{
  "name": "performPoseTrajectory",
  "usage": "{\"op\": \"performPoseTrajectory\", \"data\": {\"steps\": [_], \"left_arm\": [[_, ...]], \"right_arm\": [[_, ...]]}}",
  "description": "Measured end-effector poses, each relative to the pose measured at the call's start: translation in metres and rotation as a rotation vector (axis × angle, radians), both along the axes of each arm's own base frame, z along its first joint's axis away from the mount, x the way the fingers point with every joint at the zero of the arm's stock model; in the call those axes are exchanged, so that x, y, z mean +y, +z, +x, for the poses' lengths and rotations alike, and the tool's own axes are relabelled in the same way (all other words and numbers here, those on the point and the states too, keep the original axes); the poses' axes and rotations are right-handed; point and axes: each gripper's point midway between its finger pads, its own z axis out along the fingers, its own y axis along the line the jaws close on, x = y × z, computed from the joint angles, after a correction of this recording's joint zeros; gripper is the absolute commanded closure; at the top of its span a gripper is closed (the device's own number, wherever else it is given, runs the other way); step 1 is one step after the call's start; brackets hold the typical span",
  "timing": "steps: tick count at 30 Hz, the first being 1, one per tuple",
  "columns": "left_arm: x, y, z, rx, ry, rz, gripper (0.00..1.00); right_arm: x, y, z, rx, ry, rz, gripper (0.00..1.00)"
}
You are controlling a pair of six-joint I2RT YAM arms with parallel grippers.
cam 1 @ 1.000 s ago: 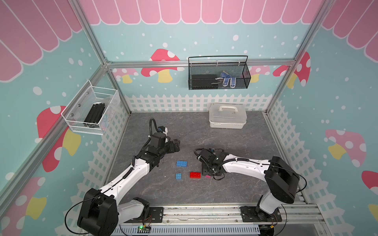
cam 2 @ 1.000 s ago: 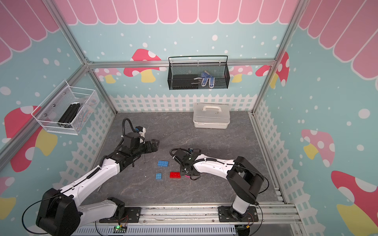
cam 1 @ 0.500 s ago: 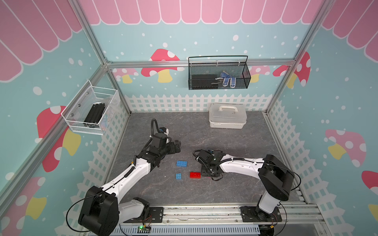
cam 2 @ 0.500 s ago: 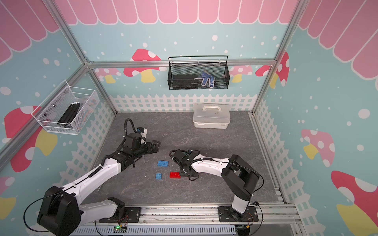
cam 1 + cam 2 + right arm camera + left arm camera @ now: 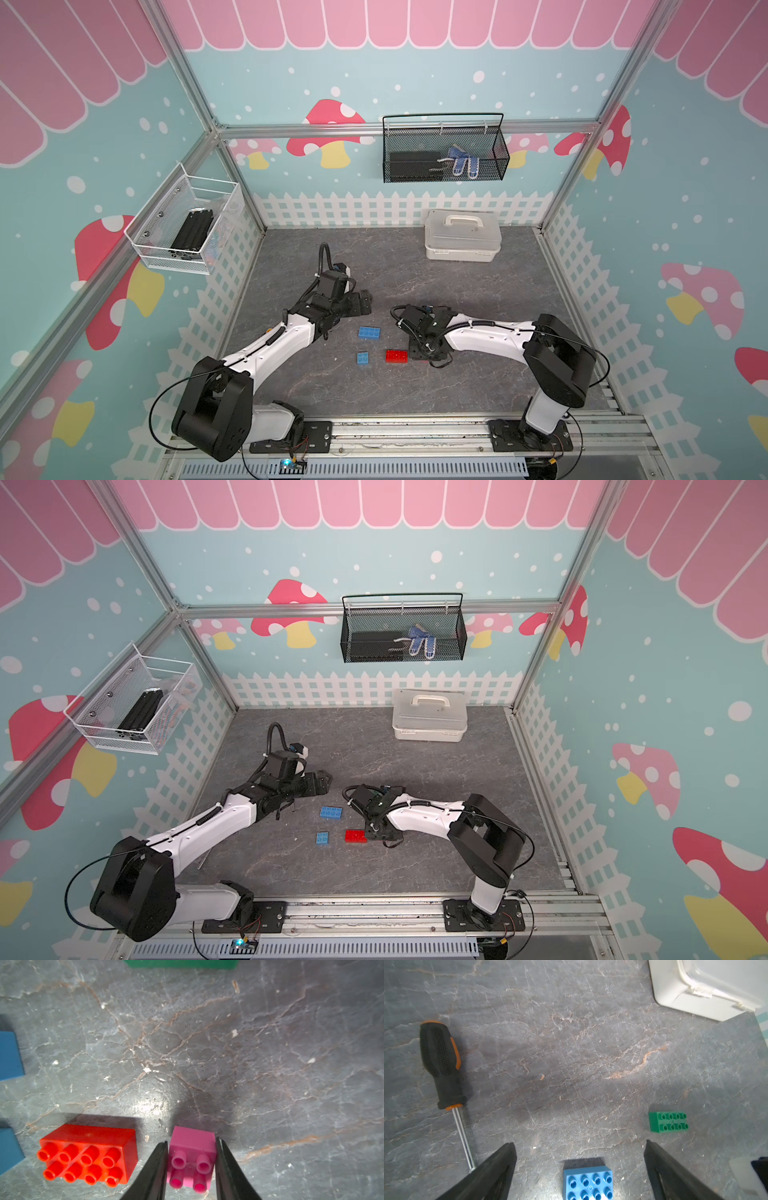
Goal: Assemble the number 5 with lego
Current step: Pick up the lego brick from the center of the board, then assemble the lego brick with the lego brick.
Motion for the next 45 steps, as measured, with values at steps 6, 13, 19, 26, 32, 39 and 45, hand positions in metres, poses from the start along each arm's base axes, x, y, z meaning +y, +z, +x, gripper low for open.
{"op": "performPoseTrajectory", "data": {"steps": [6,13,19,26,32,39,45], "left_arm": [[0.000,0.001,0.000,0.007,-0.002,0.001,0.01],[-0.004,0.004,0.003,0.005,-0.011,-0.009,0.01],[-0.006,-0.002,0.002,0.024,-0.018,-0.007,0.02],[-0.010,-0.012,0.002,0.051,-0.028,0.003,0.02],[-0.021,-0.022,-0.001,0.078,-0.057,0.014,0.02],[-0.033,-0.030,-0.001,0.098,-0.085,0.019,0.03],[-0.043,-0.035,0.002,0.116,-0.110,0.010,0.03]], "right_arm": [[-0.003,-0.003,-0.004,0.022,0.007,-0.022,0.58],[-0.006,-0.003,-0.004,0.020,-0.001,-0.033,0.80],[-0.009,0.007,-0.001,-0.006,0.006,-0.029,0.97],[-0.017,0.021,0.017,-0.014,0.012,-0.036,0.97],[-0.013,0.048,0.055,-0.064,0.014,-0.005,0.98],[-0.009,0.056,0.088,-0.087,0.023,-0.011,0.98],[-0.019,0.045,0.106,-0.068,0.008,-0.041,0.98]]}}
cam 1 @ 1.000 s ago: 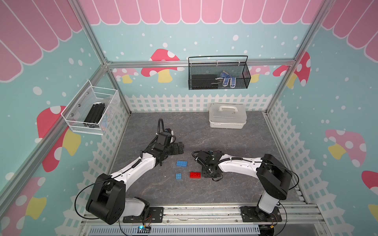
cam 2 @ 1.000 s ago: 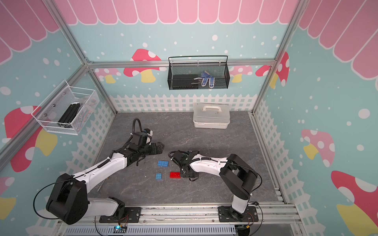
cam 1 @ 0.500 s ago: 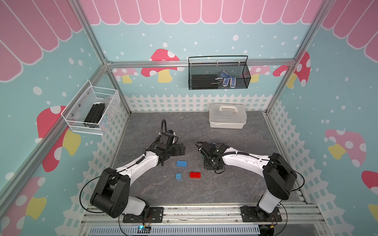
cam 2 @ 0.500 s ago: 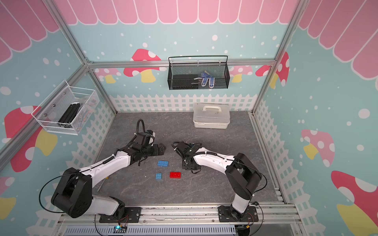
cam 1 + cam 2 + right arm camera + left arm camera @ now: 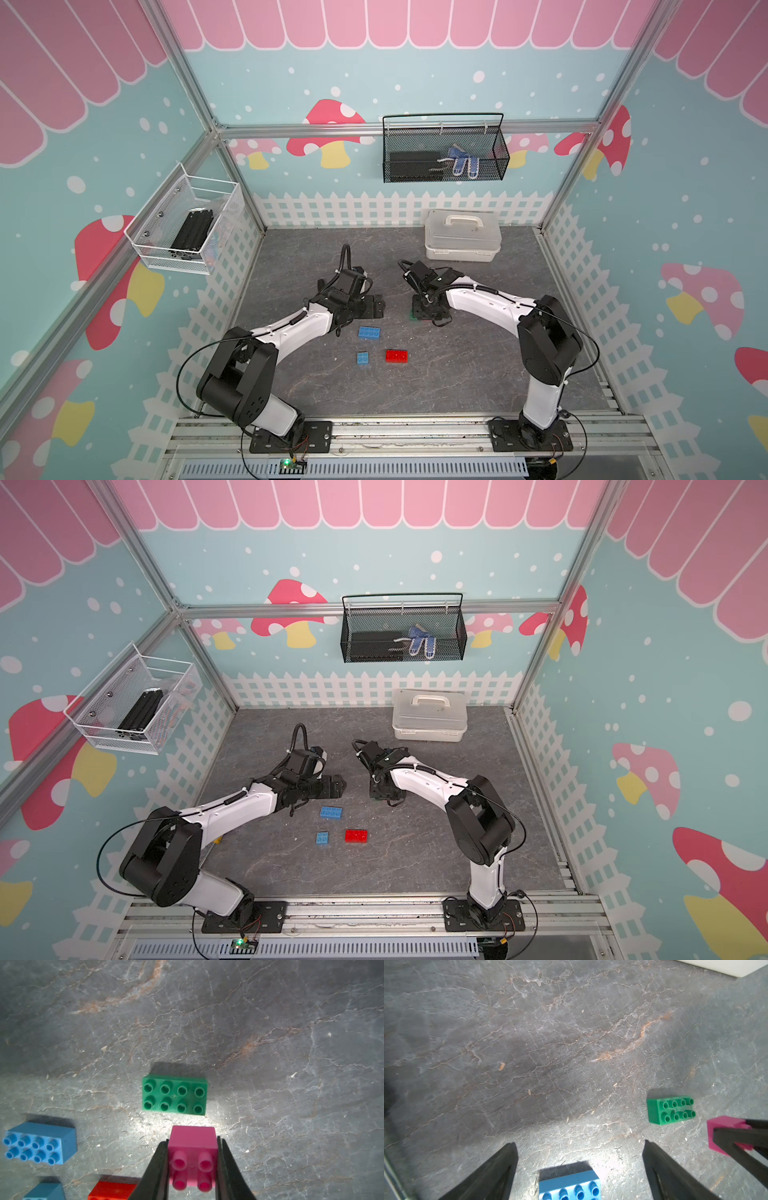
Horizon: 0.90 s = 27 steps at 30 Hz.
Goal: Assemble the number 5 with lego
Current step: Assemble the lego brick with the lego brick.
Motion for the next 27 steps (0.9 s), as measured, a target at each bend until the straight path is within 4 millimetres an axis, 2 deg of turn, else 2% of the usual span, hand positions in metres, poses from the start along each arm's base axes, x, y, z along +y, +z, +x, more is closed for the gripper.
{"op": "performPoseTrajectory", "data": {"steps": [4,9,20,27], "left_arm": [[-0.016,-0.002,-0.001,0.016,-0.044,-0.020,0.04],[-0.032,-0.008,-0.004,0.041,-0.089,-0.042,0.05],[-0.037,-0.014,-0.007,0.063,-0.105,-0.051,0.06],[-0.037,-0.015,-0.007,0.065,-0.106,-0.051,0.06]], "right_arm": [[-0.006,-0.005,0.003,0.014,-0.002,-0.015,0.98],[-0.005,-0.001,0.009,0.006,0.001,-0.006,0.99],[-0.004,-0.017,0.014,0.034,-0.003,-0.023,1.00],[0.001,-0.012,0.020,0.021,-0.010,-0.008,1.00]]}}
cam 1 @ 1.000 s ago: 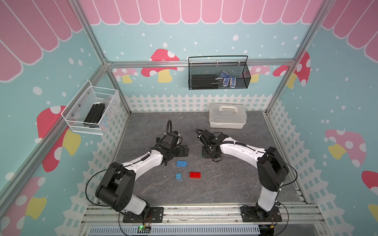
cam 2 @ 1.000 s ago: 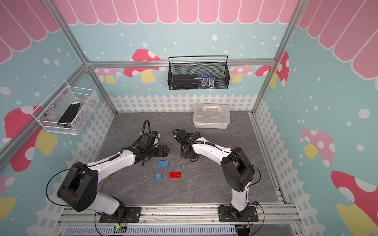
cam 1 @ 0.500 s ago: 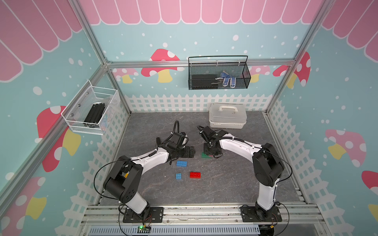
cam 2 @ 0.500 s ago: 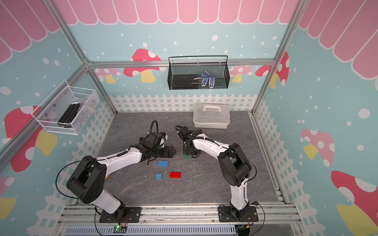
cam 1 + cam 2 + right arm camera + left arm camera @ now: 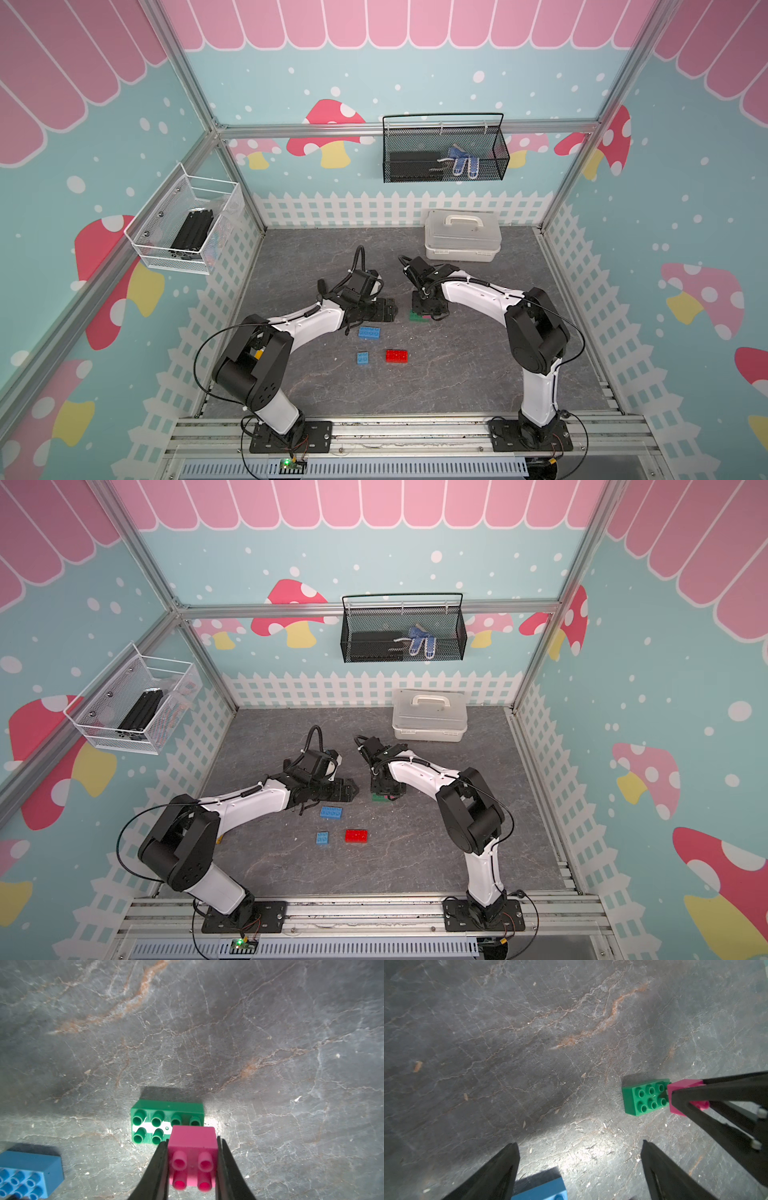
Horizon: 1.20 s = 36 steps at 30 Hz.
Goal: Assemble the number 5 with lego
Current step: Assemble the lego brick with the lego brick.
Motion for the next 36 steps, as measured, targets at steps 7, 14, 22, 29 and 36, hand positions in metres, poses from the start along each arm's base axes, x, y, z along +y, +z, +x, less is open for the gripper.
{"op": "performPoseTrajectory", "data": {"steps": [7,14,22,29,36], "left_arm": [[-0.001,-0.004,-0.001,0.011,-0.003,0.000,0.06],[-0.001,-0.004,-0.001,0.012,-0.004,0.000,0.06],[-0.001,-0.004,-0.001,0.014,-0.006,-0.002,0.06],[-0.002,-0.006,-0.002,0.021,-0.009,-0.004,0.06],[-0.002,-0.006,-0.002,0.022,-0.011,-0.006,0.07]], "right_arm": [[0.002,0.000,0.001,-0.002,-0.006,0.011,1.00],[0.005,-0.006,0.001,0.009,-0.011,0.018,1.00],[0.006,-0.008,0.001,0.013,-0.016,0.025,1.00],[0.006,-0.010,0.002,0.014,-0.019,0.022,1.00],[0.006,-0.010,0.003,0.008,-0.022,0.020,1.00]]}}
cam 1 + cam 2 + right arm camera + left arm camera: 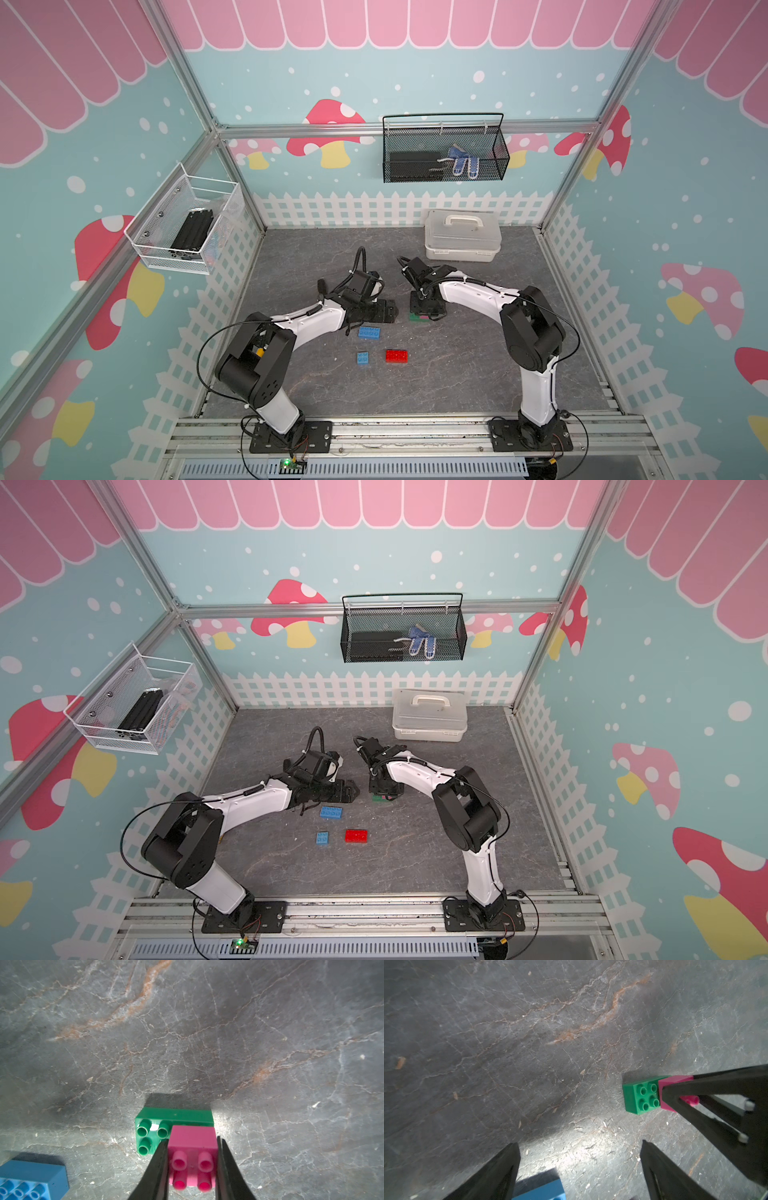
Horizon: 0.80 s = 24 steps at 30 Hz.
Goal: Assemble the number 5 with lego
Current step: Assemble the lego brick with the lego brick.
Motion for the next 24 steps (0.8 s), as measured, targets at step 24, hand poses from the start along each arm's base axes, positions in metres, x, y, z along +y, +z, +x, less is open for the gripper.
{"op": "performPoseTrajectory", "data": {"steps": [24], "left_arm": [[-0.0002,0.0000,-0.0002,0.001,-0.001,-0.001,0.07]], "right_arm": [[0.0016,-0.0034,0.0011,-0.018,-0.017,0.001,0.81]]}}
